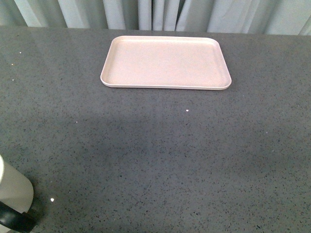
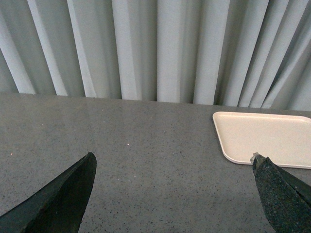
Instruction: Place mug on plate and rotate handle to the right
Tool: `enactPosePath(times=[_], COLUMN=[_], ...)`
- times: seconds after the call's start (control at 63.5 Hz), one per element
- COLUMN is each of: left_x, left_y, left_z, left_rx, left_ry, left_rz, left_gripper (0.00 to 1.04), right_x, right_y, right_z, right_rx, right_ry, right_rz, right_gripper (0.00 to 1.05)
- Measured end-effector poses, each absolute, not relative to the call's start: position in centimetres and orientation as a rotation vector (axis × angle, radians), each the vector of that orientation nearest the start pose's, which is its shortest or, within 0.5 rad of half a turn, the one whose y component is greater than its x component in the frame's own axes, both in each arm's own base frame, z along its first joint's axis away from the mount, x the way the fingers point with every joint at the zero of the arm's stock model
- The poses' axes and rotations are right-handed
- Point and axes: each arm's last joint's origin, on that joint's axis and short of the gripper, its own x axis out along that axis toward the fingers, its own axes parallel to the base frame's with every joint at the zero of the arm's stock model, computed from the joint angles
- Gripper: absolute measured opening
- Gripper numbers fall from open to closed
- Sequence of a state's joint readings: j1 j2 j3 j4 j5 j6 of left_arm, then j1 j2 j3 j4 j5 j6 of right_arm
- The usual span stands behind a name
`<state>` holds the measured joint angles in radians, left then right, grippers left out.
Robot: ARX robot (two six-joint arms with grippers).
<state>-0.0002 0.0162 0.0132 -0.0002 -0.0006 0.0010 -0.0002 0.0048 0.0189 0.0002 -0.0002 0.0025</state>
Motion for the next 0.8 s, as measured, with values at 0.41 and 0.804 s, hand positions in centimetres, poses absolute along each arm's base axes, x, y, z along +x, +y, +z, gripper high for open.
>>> enactPosePath(times=[0.41,0.804], left_x=[9.8,10.9], left_y=[0.0,-0.2], left_z=[16.7,17.2], left_rx=[0.001,-0.036], left_ry=[0.003,0.359], left_rz=[0.0,0.009], left_gripper=[0.95,0.95], right_x=[9.7,9.7], right_y=[0.0,0.0], right_z=[17.0,17.0], right_rx=[0.002,0.002], right_ry=[-0.014,-0.015], right_rz=[0.0,0.001], right_gripper=[0.96,0.96])
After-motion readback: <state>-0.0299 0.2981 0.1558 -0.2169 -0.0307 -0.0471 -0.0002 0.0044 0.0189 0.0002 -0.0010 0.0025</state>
